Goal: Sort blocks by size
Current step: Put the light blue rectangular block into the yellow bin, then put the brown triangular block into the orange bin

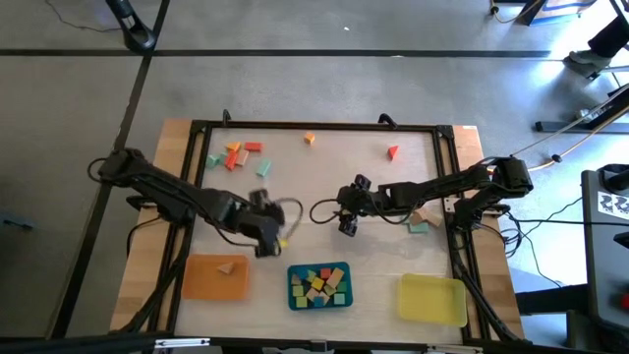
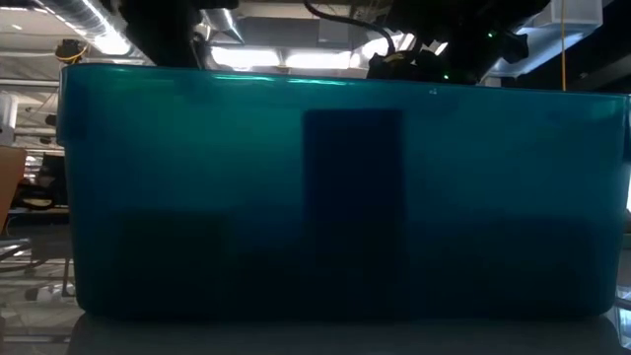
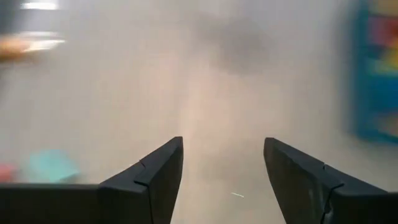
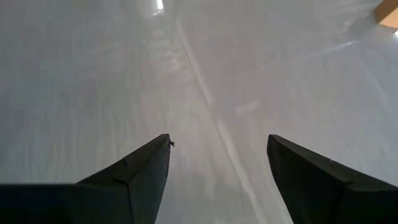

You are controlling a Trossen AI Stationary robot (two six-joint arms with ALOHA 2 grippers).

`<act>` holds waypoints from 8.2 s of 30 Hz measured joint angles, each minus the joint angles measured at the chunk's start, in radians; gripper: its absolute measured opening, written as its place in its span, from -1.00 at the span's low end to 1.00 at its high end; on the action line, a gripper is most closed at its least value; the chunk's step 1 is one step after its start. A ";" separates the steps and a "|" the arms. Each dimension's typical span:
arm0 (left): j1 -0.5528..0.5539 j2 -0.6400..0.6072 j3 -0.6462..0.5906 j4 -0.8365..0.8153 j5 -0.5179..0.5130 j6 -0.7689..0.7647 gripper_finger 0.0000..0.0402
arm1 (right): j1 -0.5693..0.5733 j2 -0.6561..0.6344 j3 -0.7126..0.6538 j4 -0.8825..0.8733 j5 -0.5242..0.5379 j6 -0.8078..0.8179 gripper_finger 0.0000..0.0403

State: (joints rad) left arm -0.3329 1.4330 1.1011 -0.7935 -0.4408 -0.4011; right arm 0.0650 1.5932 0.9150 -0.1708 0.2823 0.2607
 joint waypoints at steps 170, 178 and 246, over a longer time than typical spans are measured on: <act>-0.010 -0.314 -0.589 1.073 0.113 0.125 0.25 | 0.611 -0.327 0.055 -0.468 -0.294 0.822 -0.34; -0.007 -0.313 -0.589 1.056 0.114 0.071 0.25 | 0.815 -0.302 0.037 -0.682 -0.346 1.341 -0.34; -0.006 -0.312 -0.589 0.971 0.115 0.037 0.25 | 0.057 0.036 -0.027 -1.111 -0.187 -0.128 0.39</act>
State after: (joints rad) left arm -0.3393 1.1210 0.5121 0.1776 -0.3260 -0.3645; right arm 0.1219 1.6297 0.8883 -1.2815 0.0951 0.1329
